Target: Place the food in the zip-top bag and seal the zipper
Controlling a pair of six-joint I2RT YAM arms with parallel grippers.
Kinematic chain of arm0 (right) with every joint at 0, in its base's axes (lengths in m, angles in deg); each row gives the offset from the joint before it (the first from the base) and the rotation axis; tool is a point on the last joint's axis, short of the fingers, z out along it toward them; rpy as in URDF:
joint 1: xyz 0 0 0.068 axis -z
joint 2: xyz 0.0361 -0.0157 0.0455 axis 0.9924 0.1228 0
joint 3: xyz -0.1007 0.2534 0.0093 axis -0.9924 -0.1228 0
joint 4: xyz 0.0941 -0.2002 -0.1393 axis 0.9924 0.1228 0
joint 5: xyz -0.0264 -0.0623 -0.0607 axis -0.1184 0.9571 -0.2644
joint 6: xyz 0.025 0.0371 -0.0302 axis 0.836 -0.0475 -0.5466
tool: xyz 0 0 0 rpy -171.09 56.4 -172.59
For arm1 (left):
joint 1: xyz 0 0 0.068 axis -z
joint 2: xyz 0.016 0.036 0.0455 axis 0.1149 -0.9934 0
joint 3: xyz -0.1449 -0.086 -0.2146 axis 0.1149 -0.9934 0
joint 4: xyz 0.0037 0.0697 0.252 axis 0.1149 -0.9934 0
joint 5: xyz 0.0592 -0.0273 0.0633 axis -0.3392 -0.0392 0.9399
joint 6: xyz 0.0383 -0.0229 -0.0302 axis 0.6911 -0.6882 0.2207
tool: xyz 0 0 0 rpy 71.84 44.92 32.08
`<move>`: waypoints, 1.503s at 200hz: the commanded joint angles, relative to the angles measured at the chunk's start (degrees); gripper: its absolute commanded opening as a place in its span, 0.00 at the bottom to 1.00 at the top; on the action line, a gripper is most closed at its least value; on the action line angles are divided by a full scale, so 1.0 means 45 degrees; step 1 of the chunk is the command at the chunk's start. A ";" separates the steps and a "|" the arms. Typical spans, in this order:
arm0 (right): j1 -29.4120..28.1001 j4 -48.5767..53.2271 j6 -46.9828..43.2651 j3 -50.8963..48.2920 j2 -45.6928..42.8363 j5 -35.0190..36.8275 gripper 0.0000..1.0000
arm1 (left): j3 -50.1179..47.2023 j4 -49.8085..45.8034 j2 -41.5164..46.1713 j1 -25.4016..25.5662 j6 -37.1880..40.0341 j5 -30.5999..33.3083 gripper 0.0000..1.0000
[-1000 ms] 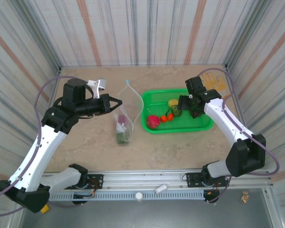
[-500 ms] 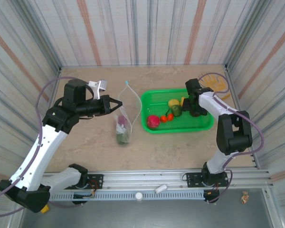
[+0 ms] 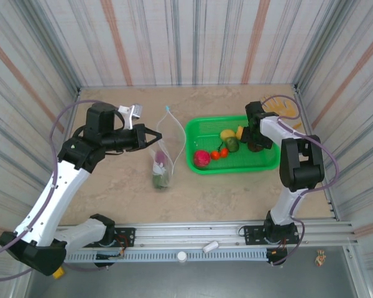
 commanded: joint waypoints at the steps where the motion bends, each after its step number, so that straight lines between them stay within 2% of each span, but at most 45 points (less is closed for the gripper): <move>1: -0.0059 -0.0693 0.0276 -0.0332 -0.0306 -0.0870 0.80 | -0.0158 0.0197 -0.0075 -0.0106 -0.0096 -0.0396 0.00; 32: -0.0190 -0.0809 0.0389 -0.0692 -0.1181 -0.0839 0.69 | -0.0187 0.0236 -0.0097 -0.0107 -0.0176 -0.0396 0.00; 86: -0.1164 -0.0431 0.0273 -0.0837 -0.3850 0.0284 0.68 | -0.0182 0.0189 -0.0012 -0.0106 -0.0313 -0.0262 0.00; 114: -0.1817 -0.0185 0.0361 -0.0721 -0.5464 0.0283 0.69 | -0.0167 0.0149 0.0109 -0.0106 -0.0328 -0.0194 0.00; 129: -0.2167 -0.0346 0.0322 -0.0651 -0.6307 -0.0481 0.69 | -0.0186 0.0166 0.0128 -0.0106 -0.0343 -0.0217 0.00; 159: -0.2857 -0.1129 0.0246 -0.0333 -0.7778 -0.3371 0.68 | -0.0197 0.0227 0.0136 -0.0087 -0.0478 -0.0232 0.00; 183: -0.3947 -0.1711 0.0082 0.0505 -0.8462 -0.5162 0.66 | -0.0129 0.0246 0.0119 -0.0050 -0.0509 -0.0240 0.00; 229: -0.6329 -0.1972 0.0176 0.2673 -0.7912 -0.6765 0.65 | -0.0022 0.0267 0.0130 0.0111 -0.0585 -0.0143 0.00; 273: -0.8397 -0.1292 -0.0056 0.4297 -0.6194 -0.6715 0.65 | 0.0116 0.0207 0.0155 0.0177 -0.0617 -0.0074 0.00; 300: -0.9092 -0.1400 0.0060 0.4415 -0.5571 -0.6515 0.65 | 0.0125 0.0190 0.0194 0.0226 -0.0612 0.0009 0.00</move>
